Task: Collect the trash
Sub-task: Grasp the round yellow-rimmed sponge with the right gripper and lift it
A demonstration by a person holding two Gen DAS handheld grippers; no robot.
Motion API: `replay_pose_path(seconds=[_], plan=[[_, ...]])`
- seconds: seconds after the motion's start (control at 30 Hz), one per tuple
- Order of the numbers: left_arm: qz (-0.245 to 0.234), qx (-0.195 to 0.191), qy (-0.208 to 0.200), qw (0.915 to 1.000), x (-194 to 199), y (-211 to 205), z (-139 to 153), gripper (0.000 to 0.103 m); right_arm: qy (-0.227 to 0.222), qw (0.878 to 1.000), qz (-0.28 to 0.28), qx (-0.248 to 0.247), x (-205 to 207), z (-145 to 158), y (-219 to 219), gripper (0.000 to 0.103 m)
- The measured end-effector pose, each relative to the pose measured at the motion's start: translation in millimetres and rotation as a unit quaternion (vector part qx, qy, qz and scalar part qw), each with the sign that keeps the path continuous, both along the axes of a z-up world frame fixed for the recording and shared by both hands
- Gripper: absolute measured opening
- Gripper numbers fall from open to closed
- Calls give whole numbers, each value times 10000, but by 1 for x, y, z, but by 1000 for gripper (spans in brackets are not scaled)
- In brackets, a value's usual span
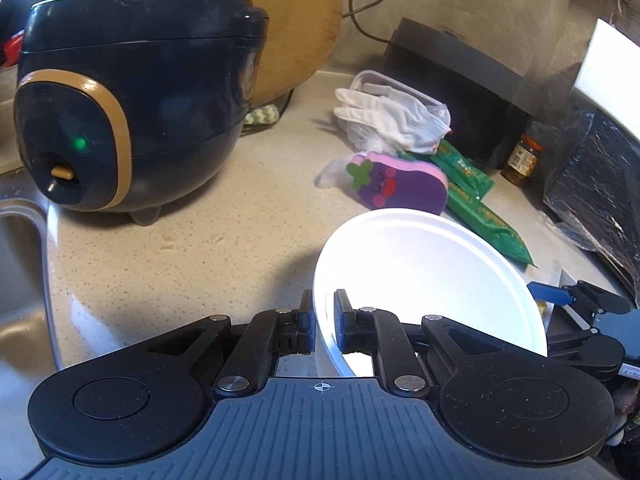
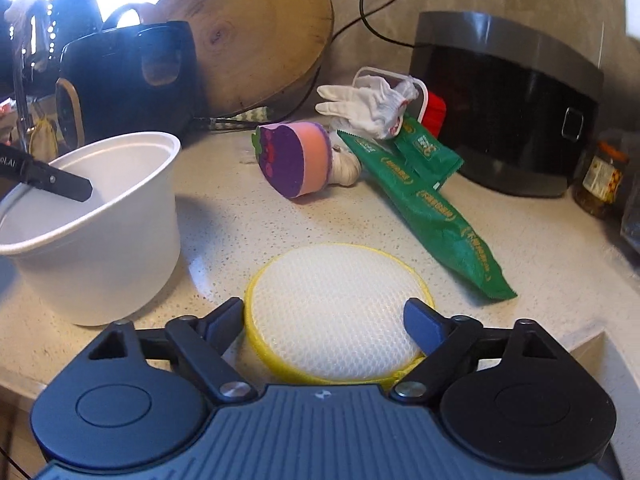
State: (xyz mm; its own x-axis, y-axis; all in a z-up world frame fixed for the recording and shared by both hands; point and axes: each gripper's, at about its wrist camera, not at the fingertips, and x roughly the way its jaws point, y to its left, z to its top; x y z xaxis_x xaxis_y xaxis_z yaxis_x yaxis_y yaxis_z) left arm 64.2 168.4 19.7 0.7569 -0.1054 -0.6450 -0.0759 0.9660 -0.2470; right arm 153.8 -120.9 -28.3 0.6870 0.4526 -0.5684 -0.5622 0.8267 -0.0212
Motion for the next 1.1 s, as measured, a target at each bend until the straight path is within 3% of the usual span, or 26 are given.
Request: replay_pose_path(seconds=[0.03,0.1,0.23,0.5,0.8,0.9,1.0,1.1], plan=[[-2,0,1,10000,-1,0,0,13,-41,10000,-45,8,0,2,-2,61],[-5,-10,-3,10000,-2,-1,-1,13,38,9998,-138,154,4,7,-9,46],[-3,-17,-6,10000,-3,-1,-1,13,172,9959,-530,714,17,21,-35,26],[-53,-35,-18,10000,-6,-5,-2,13,410,9819,-800,1668,19,45,-86,16],[-115,-35,1,9999,-6,-9,-1,13,137,9645,-1689,2027,32,56,-145,18],[-109,-31,18,9999,-5,-10,-1,13,59,9632,-1894,1908,36,50,-156,28],[-112,-36,33,9999,-4,-11,-1,13,203,9625,-1833,1990,43,40,-162,54],[-117,-67,101,9999,-1,-11,-3,13,480,9598,-1710,2172,49,23,-160,55]])
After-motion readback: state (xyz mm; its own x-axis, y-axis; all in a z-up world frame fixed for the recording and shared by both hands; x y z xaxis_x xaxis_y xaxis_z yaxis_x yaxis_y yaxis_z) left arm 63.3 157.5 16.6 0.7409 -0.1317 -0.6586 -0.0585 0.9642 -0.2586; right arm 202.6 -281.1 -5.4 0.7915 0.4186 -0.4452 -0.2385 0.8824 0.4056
